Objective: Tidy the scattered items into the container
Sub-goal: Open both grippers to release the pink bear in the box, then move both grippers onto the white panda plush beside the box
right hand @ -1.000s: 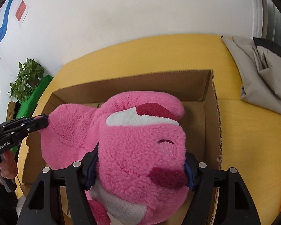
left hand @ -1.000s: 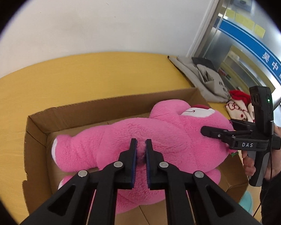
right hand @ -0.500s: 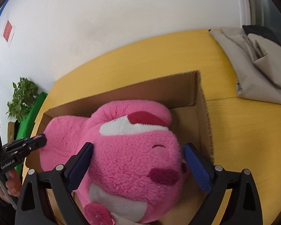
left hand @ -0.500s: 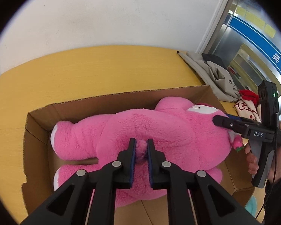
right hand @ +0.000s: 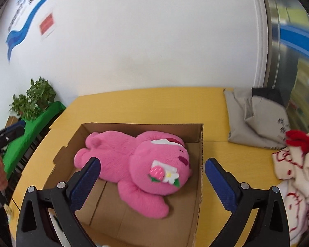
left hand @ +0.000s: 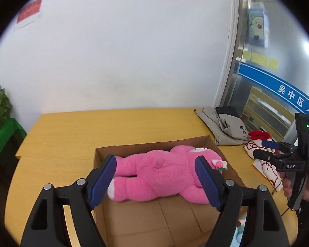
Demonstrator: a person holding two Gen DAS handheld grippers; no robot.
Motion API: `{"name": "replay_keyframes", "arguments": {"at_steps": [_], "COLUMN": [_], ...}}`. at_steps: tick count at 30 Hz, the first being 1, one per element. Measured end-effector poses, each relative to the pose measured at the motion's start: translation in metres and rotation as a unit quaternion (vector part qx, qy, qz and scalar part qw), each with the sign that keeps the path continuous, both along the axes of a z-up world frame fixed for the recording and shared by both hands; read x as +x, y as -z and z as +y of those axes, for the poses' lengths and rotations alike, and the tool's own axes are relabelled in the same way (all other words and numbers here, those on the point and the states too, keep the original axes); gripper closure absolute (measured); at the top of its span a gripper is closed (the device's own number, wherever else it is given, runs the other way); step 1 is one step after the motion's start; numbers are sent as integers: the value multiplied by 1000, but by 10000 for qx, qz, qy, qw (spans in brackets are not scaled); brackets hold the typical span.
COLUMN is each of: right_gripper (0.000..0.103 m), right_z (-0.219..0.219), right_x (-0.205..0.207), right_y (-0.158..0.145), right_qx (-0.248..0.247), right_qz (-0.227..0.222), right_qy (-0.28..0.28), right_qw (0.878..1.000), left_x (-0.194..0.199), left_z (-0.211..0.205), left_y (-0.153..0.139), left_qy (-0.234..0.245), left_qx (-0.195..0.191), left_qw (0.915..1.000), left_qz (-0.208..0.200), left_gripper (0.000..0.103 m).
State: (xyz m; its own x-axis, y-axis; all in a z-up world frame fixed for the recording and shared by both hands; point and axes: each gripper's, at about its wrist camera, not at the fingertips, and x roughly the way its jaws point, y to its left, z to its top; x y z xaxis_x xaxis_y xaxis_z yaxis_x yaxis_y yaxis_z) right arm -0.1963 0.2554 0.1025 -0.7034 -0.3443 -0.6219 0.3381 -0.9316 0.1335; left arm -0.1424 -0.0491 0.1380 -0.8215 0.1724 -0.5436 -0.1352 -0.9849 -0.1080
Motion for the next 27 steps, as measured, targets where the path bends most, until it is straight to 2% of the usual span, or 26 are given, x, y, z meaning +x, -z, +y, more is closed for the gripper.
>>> {"name": "replay_keyframes", "arguments": {"at_steps": [3, 5, 9, 12, 19, 24, 27], "right_gripper": [0, 0, 0, 0, 0, 0, 0], "right_z": [-5, -5, -11, -18, -27, -37, -46], "right_x": [47, 72, 121, 149, 206, 231, 236], "right_y": [-13, -13, -2, 9, 24, 30, 35], "right_qx": [275, 294, 210, 203, 270, 451, 665], "right_qz": [273, 338, 331, 349, 456, 470, 364], "right_qy": [-108, -83, -4, 136, 593, 605, 474], "right_qw": [9992, 9990, 9992, 9991, 9968, 9960, 9960], "left_x": [42, 68, 113, 141, 179, 186, 190], "left_z": [1, 5, 22, 37, 54, 57, 52], "left_y": [-3, -1, 11, 20, 38, 55, 64], "left_qy": [-41, -72, -74, -18, -58, -197, -227], "left_qx": [-60, -198, -635, -741, -370, -350, -174], "left_qw": [9999, 9996, 9974, 9965, 9974, 9981, 9990], "left_qz": [92, 176, 319, 388, 615, 461, 338], "left_gripper": [24, 24, 24, 24, 24, 24, 24]}}
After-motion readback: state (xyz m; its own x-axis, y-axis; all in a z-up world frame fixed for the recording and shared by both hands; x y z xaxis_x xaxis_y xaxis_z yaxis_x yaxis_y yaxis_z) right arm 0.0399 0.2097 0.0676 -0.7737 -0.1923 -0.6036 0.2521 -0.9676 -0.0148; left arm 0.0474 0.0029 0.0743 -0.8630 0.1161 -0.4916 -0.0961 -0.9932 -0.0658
